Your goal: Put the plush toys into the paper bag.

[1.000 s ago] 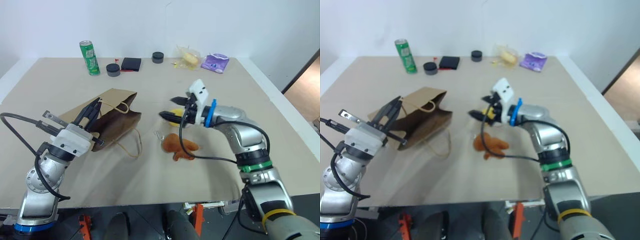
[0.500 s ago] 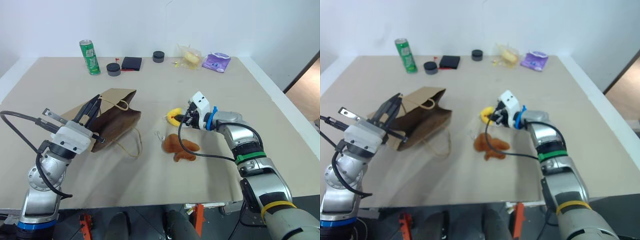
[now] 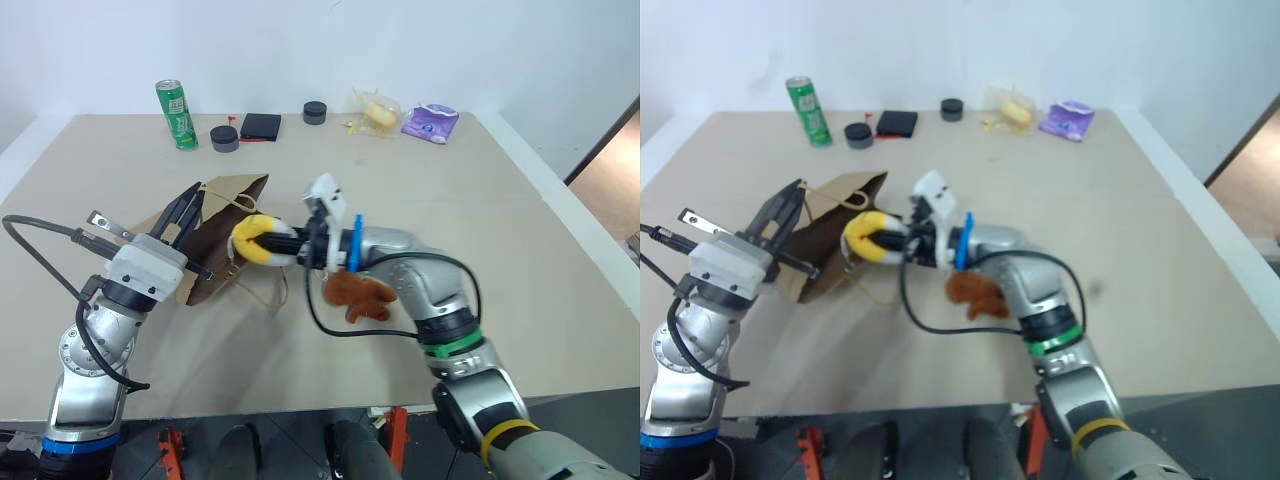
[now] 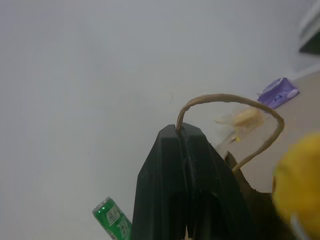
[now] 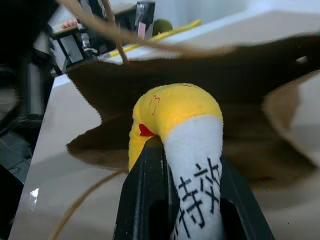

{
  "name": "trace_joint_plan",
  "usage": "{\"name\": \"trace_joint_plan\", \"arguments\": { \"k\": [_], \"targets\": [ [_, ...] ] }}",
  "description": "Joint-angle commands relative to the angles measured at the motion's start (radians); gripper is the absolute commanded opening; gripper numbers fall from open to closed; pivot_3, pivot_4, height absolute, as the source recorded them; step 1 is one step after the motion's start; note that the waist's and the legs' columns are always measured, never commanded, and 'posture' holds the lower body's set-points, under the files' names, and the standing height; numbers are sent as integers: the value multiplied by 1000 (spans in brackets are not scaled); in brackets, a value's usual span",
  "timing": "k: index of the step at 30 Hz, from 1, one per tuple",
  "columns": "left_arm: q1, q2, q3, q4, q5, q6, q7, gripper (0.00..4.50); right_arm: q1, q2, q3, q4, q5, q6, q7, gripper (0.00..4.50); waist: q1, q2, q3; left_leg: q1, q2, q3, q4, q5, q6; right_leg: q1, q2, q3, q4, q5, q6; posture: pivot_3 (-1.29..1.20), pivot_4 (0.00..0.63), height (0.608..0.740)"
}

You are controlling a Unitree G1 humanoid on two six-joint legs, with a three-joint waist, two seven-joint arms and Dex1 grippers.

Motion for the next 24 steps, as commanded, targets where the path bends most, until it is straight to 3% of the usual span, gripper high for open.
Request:
{"name": "trace_joint_plan", "arguments": {
  "k": [1, 8, 13, 14, 20, 21, 24],
  "targets": [
    [-10, -7, 1, -51, -5, 9, 13, 0, -74, 65, 4, 80, -36, -63, -45, 124, 2, 0, 0, 0, 0, 0, 0, 0, 0, 0, 0, 0, 0, 0, 0, 0, 150, 740],
    [-9, -12, 2, -59, 3, 19, 17, 0, -158, 210, 22, 290, -113, -158, -115, 123, -6, -1, 0, 0, 1, -1, -2, 0, 0, -1, 2, -1, 0, -1, -2, 0, 150, 740],
    [-5, -13, 6, -65, 7, 23, 22, 0, -141, 237, 26, 306, -146, -199, -118, 123, -6, -1, -1, -1, 1, -2, -2, -1, -1, -1, 1, -1, 0, -2, -2, 0, 150, 740],
    [-5, -13, 7, -66, 7, 25, 23, 0, -138, 238, 21, 301, -144, -202, -115, 1192, -6, -1, -1, -1, 1, -2, -2, -1, -1, -1, 1, -1, 0, -2, -2, 0, 150, 740],
    [-4, -10, 19, -59, 0, 28, 22, 0, -108, 131, -31, 170, -95, -159, -49, 4168, 0, -1, -1, -1, 1, -2, -2, -1, -1, -1, 1, -1, 0, -2, -2, 0, 150, 740],
    [-3, -10, 19, -55, 0, 26, 22, 0, -96, 102, -40, 133, -82, -144, -30, 4398, 1, -1, -1, -1, 1, -2, -2, -1, -1, -1, 1, -1, 0, -2, -2, 0, 150, 740],
    [-5, -9, 19, -47, -1, 23, 20, 0, -52, -17, -81, 16, -23, -88, 53, 4398, 3, -1, -1, -1, 0, -2, -2, -1, -1, 0, 1, -1, 0, -2, -1, 0, 150, 740]
  ]
}}
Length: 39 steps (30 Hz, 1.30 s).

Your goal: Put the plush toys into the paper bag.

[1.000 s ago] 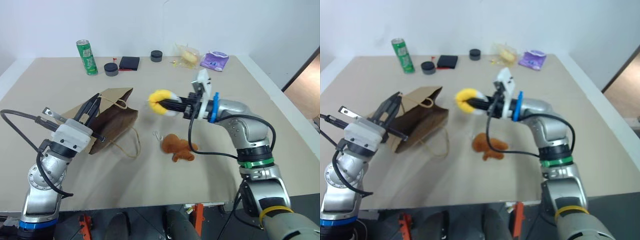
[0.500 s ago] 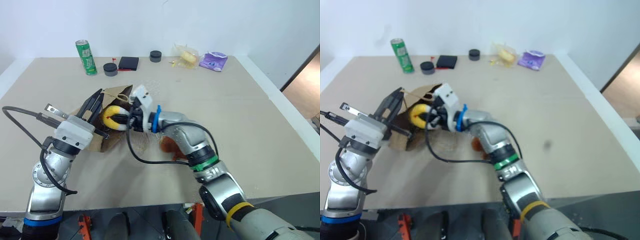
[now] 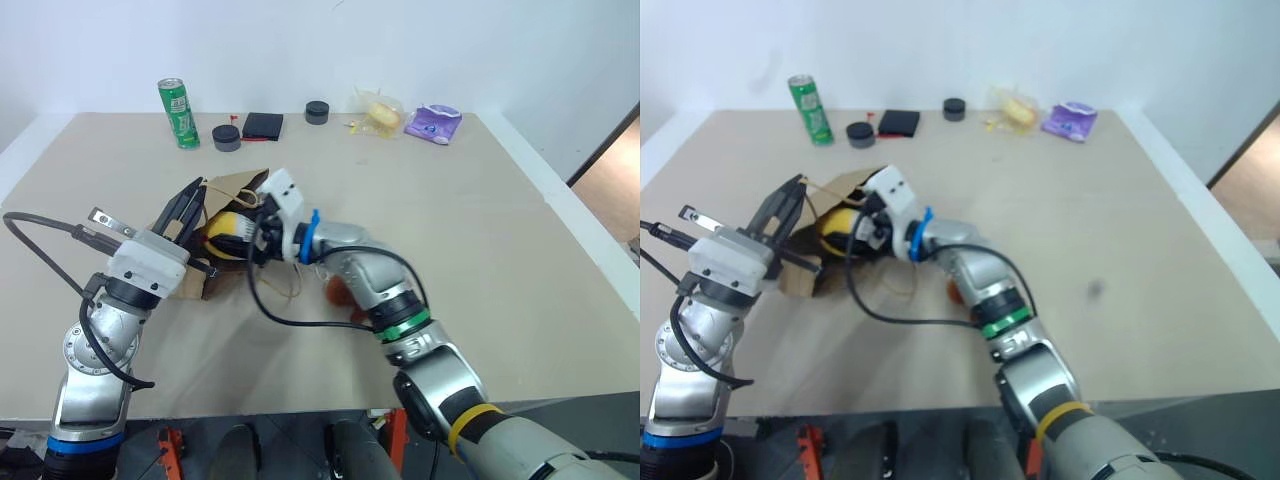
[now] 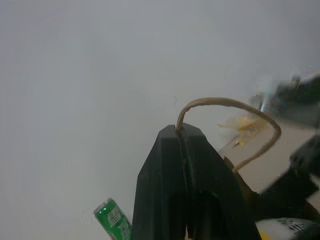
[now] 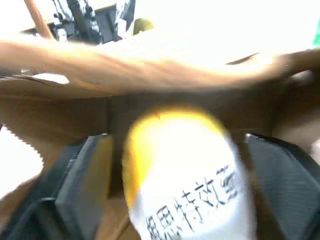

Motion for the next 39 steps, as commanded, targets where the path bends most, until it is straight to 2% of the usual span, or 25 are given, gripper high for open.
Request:
{"name": "trace_joint_plan", "arguments": {
  "k": [1, 6, 9, 12, 14, 17, 19, 21, 24, 26, 28, 30, 34, 39],
  "targets": [
    [-7, 5, 20, -23, -7, -10, 11, 0, 44, -131, -56, -159, 78, 52, 117, 4398, 1, 0, 0, 0, 0, 0, 0, 0, 0, 0, 0, 0, 0, 0, 0, 0, 150, 740],
    [-9, 5, 24, -14, -9, -14, 10, 0, 141, -409, -30, -229, 99, 126, 302, 4398, 1, 0, 0, 0, -1, 1, 0, 0, -1, 0, -1, 0, 0, -1, 0, 0, 150, 740],
    [-9, 7, 30, -8, -14, -17, 8, 0, 194, -541, -2, -251, 81, 160, 365, 4398, -2, 0, 0, 1, -1, 1, 0, -1, -1, 0, -1, 1, 0, -2, 0, 0, 150, 740],
    [-12, 9, 35, 0, -19, -19, 6, 0, 246, -623, 43, -237, 29, 136, 391, 4398, -5, 0, 0, 2, -1, 2, 0, -1, -1, 0, -1, 2, 0, -2, 0, 0, 150, 740],
    [-13, 9, 35, 5, -19, -22, 4, 0, 258, -638, 68, -217, -7, 104, 384, 4398, -6, 0, 0, 3, -1, 2, 0, -1, -1, 0, 0, 2, 0, -2, 0, 0, 150, 740],
    [-16, 10, 37, 9, -21, -24, 2, 0, 253, -627, 78, -208, -13, 114, 388, 3709, -5, 0, 0, 3, -1, 3, 1, -1, -1, 0, -1, 3, 0, -1, 1, 0, 150, 740],
    [-17, 10, 37, 11, -22, -25, 1, 0, 252, -619, 77, -203, -14, 113, 388, 2802, -3, 0, 0, 2, -1, 3, 2, -1, -1, 1, -1, 2, 0, -1, 1, 0, 150, 740],
    [-19, 11, 39, 16, -22, -28, 1, 0, 246, -611, 69, -202, -2, 114, 399, 1707, -2, 0, 0, 2, -2, 3, 2, -1, -1, 1, -1, 3, 0, -1, 1, 0, 150, 740],
    [-16, 10, 44, 19, -24, -31, 3, 0, 230, -592, 13, -221, 70, 123, 432, 633, -2, 0, 0, 2, -2, 3, 3, -1, -1, 1, -2, 3, 0, -1, 2, 0, 150, 740],
    [-13, 8, 47, 18, -24, -31, 6, 0, 200, -552, -58, -236, 157, 169, 427, 196, -3, 0, 1, 2, -1, 3, 3, -1, -1, 1, -1, 3, 0, 0, 2, 0, 150, 740],
    [-10, 6, 46, 18, -24, -33, 7, 0, 144, -494, -122, -253, 242, 229, 392, 142, -5, 0, 1, 2, -1, 3, 2, -1, -1, 1, -1, 3, 0, 0, 2, 0, 150, 740],
    [-9, 4, 44, 20, -23, -36, 8, 0, 88, -430, -128, -254, 259, 260, 334, 140, -7, 0, 1, 2, -1, 3, 2, -1, -1, 0, -1, 3, 0, 0, 2, 0, 150, 740],
    [-10, 0, 35, 25, -15, -41, 11, 0, -20, -273, -82, -162, 214, 256, 219, 136, -6, 0, 1, 2, -1, 2, 2, -1, -1, 1, 0, 2, 0, 0, 1, 0, 150, 740],
    [-6, -6, 33, 14, -8, -44, 17, 0, -78, -125, 35, 17, 108, 194, 165, 135, -5, 0, 0, 1, -1, 2, 2, -1, -1, 1, -1, 2, 0, -1, 1, 0, 150, 740]
  ]
}}
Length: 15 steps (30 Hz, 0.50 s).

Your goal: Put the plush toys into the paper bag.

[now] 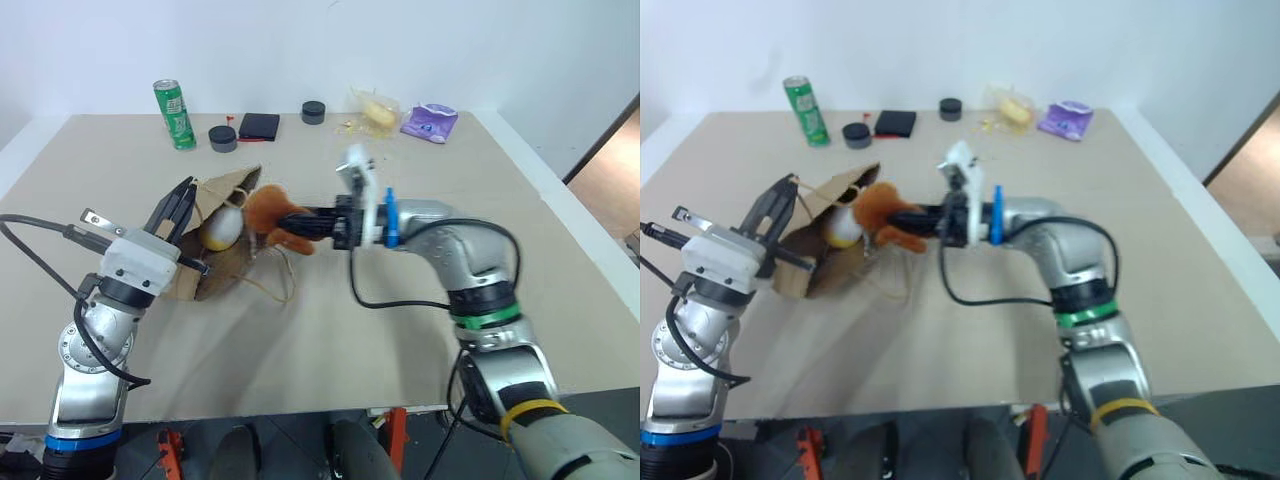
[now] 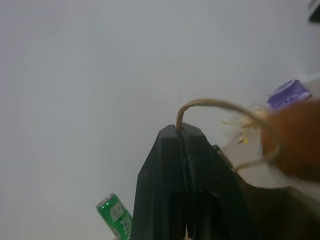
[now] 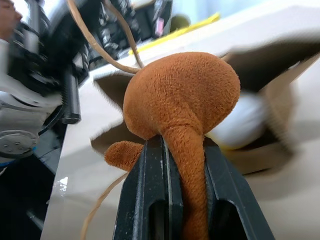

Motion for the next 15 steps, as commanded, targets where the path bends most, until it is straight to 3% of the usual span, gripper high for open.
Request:
{"name": "trace_joint_plan", "arguments": {
  "k": [1, 8, 15],
  "targets": [
    [-3, -4, 7, -29, 4, -17, 18, 0, -50, 80, 65, 132, -76, -75, -30, 135, 1, 0, 0, 0, 0, 0, 0, 0, 0, 0, 0, 0, 0, 0, 0, 0, 150, 740],
    [17, -13, 6, -59, 19, -9, 36, 0, -185, 266, 26, 380, -133, -198, -125, 135, 2, 0, 0, -1, 0, 0, 0, 0, 0, -1, 0, 0, 0, 2, 1, 0, 150, 740],
    [26, -24, -1, -72, 29, -1, 45, 0, -234, 359, -35, 499, -170, -315, -231, 135, 4, 0, 0, -1, 1, -1, -1, 0, 0, -1, 1, -1, 0, 0, -1, 0, 150, 740]
  ]
}}
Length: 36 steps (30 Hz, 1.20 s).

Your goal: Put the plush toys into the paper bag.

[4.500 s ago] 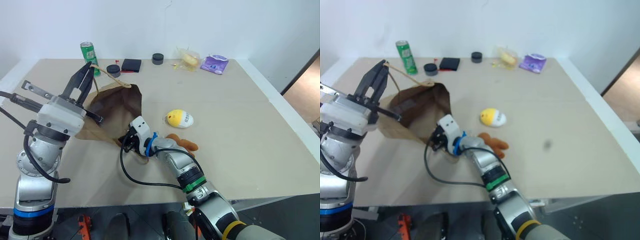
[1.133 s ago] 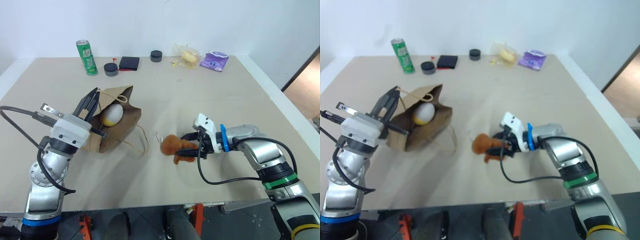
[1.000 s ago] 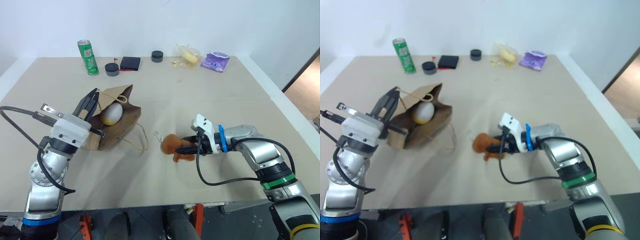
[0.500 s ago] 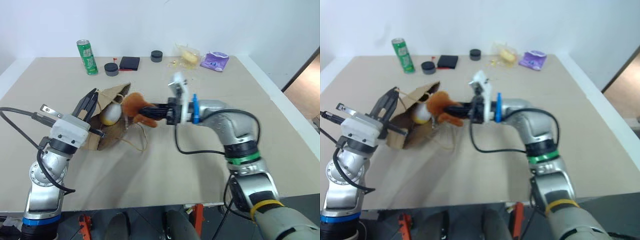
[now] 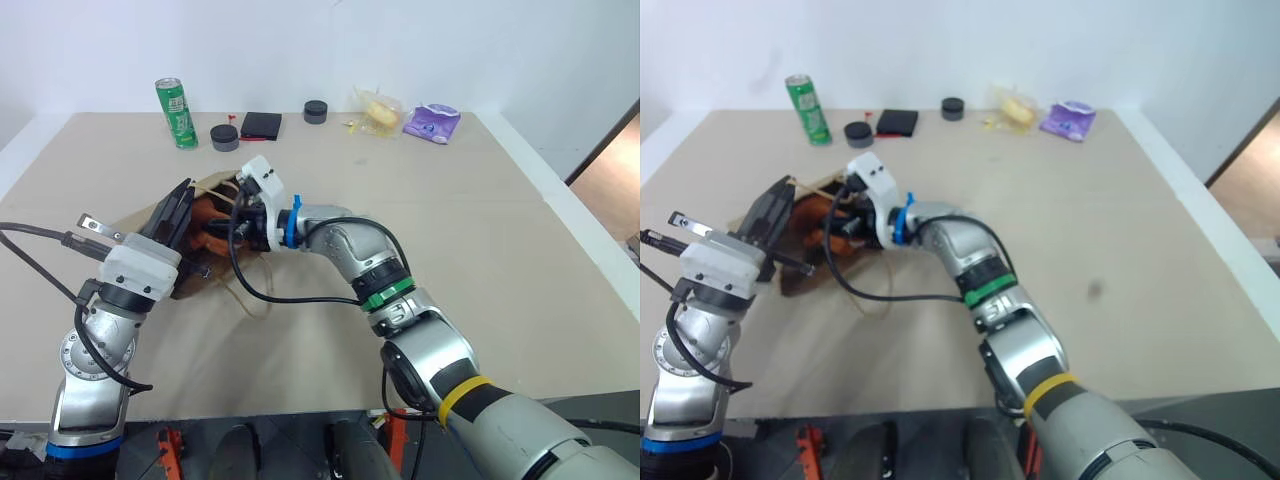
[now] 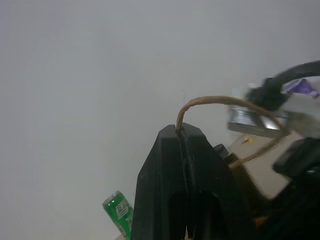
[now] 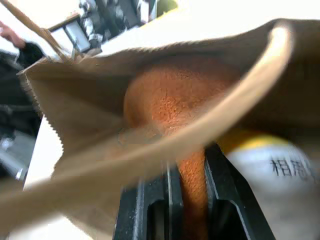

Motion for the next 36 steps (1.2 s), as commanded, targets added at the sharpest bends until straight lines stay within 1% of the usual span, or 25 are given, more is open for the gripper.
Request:
{"name": "trace_joint_plan", "arguments": {
  "k": [1, 3, 4, 5, 6, 7, 9, 10, 11, 17, 22, 24, 26, 28, 31, 34, 36],
  "targets": [
    [0, -7, 0, -39, 5, -3, 16, 0, -18, 21, -23, 30, -27, -65, -34, 135, 1, 0, 0, 0, 0, 0, 0, 0, 0, 0, 0, 0, 0, 0, 0, 0, 150, 740],
    [-3, -10, -1, -38, 6, 0, 19, 0, -1, 18, -8, 34, -49, -77, -29, 1155, 1, 0, 0, -1, 0, 0, 0, 0, 0, 0, 0, 0, 0, 0, 0, 0, 150, 740],
    [-6, -12, -2, -37, 4, 4, 20, 0, 8, 13, -5, 26, -55, -75, -20, 1455, 1, 0, 0, -1, 0, 0, 0, 0, 0, 0, 0, 0, 0, 0, 0, 0, 150, 740],
    [-8, -15, -1, -37, -1, 9, 21, 0, 17, 5, -2, 12, -59, -73, -8, 2005, 1, 0, 0, -1, 0, 0, 0, 0, 0, 0, 0, 0, 0, 0, 0, 0, 150, 740],
    [-11, -18, -1, -36, -7, 14, 22, 0, 25, -5, -2, -8, -61, -73, 3, 2437, 1, 0, 0, -1, 0, 0, 0, 0, 0, 0, 0, 0, 0, 0, 0, 0, 150, 740],
    [-14, -20, 0, -36, -12, 19, 22, 0, 33, -17, -4, -29, -60, -70, 13, 3006, 1, 0, 0, -1, 0, 0, 0, 0, 0, 0, 0, 0, 0, 0, 0, 0, 150, 740],
    [-23, -21, 2, -34, -18, 28, 22, 0, 50, -50, -7, -79, -60, -67, 35, 3755, 1, 0, 0, -1, 0, 0, 0, 0, 0, 0, 0, 0, 0, 0, 0, 0, 150, 740],
    [-27, -22, 4, -32, -21, 31, 23, 0, 54, -62, -9, -95, -60, -62, 41, 4243, 1, 0, 0, -1, 0, 0, 0, 0, 0, 0, 0, 0, 0, 0, 0, 0, 150, 740],
    [-31, -23, 7, -30, -26, 35, 23, 0, 59, -76, -11, -112, -62, -59, 45, 4386, 1, 0, 0, -1, 0, 0, 0, 0, 0, 0, 0, 0, 0, 0, 0, 0, 150, 740],
    [-64, -20, 17, -12, -55, 59, 21, 0, 129, -188, -3, -269, -50, -63, 127, 4386, 1, 0, 0, -1, 0, 0, 0, 0, 0, 0, 0, 0, 0, 1, 3, 0, 150, 740],
    [-69, -9, 32, -3, -74, 66, 12, 0, 371, -388, 62, -547, -53, -267, 370, 4386, 7, -1, 0, -2, -1, -2, 0, -1, -1, 1, -1, -1, -1, 0, 7, 0, 150, 740],
    [-69, -6, 35, 0, -80, 67, 7, 0, 487, -461, 100, -615, -88, -383, 421, 4386, 4, -1, 0, -1, -2, -1, 1, -2, -4, 1, -2, 0, -1, -2, 8, 0, 150, 740],
    [-73, -2, 36, 6, -85, 68, 3, 0, 579, -506, 135, -604, -179, -574, 402, 4386, 1, -1, -1, -1, -2, -1, 1, -3, -4, 1, -2, 1, -1, -2, 8, 0, 150, 740],
    [-77, 0, 35, 14, -88, 68, 0, 0, 623, -531, 171, -538, -282, -774, 358, 4386, -1, -1, 0, 2, -1, -1, 0, -4, -4, 2, -1, 1, -1, -3, 7, 0, 150, 740],
    [-80, 1, 33, 22, -93, 68, -6, 0, 645, -520, 196, -456, -366, -931, 279, 4386, -5, -1, 0, 3, -1, -1, 1, -3, -4, 2, -1, 1, 0, -1, 6, 0, 150, 740],
    [-80, 2, 32, 24, -98, 71, -13, 0, 636, -483, 223, -387, -461, -1089, 172, 4386, -5, -2, -1, 4, -1, -1, 2, -3, -4, 4, -1, 1, 0, -2, 3, 0, 150, 740],
    [-81, 4, 33, 23, -101, 75, -14, 0, 622, -453, 237, -348, -515, -1154, 104, 4386, -5, -3, -2, 5, -1, -1, 3, -2, -4, 5, -1, 1, 0, -2, 2, 0, 150, 740]
  ]
}}
